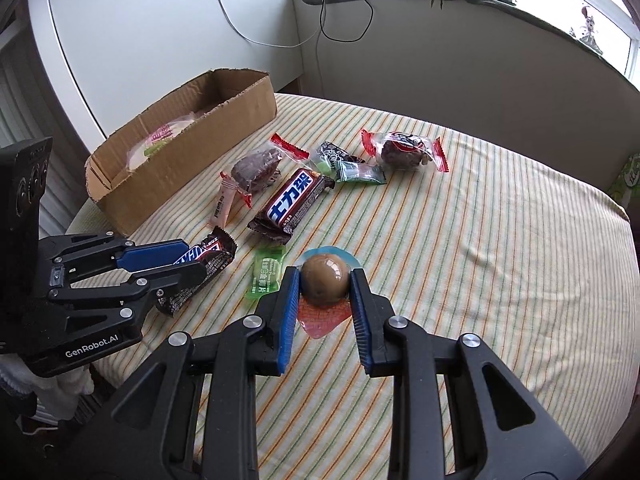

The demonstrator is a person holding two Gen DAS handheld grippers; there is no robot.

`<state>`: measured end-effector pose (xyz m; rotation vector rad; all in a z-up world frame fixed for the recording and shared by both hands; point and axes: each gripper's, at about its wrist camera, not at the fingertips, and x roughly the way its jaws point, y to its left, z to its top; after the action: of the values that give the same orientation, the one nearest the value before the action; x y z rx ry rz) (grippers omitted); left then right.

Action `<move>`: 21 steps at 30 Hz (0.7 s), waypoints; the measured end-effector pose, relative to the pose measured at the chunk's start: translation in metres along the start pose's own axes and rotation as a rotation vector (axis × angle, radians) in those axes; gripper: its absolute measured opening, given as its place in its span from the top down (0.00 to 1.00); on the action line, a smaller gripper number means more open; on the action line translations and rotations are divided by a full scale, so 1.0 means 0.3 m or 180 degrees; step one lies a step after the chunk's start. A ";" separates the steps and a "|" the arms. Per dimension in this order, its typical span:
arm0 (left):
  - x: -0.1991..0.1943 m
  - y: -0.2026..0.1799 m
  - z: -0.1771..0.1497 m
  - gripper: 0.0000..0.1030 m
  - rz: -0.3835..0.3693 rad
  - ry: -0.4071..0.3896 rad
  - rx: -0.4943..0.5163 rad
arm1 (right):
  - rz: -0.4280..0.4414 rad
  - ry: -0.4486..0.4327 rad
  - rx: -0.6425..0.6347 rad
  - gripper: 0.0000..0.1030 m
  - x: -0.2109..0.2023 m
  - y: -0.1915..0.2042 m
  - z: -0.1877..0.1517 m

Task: Organize snacks
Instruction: 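Grasp the Snickers bar with the left gripper while the right gripper grasps the brown egg, then carry the Snickers bar and brown egg into the box and release both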

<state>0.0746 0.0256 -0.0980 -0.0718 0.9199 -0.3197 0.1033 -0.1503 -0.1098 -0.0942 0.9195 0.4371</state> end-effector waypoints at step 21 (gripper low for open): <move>-0.221 0.125 0.082 0.76 0.0160 -0.0634 -0.0145 | 0.0118 -0.0256 -0.0276 0.74 -0.050 0.174 0.180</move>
<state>0.0659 0.0794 -0.0393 -0.1202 0.7303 -0.2400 0.1149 -0.0936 -0.0597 -0.1379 0.8243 0.5117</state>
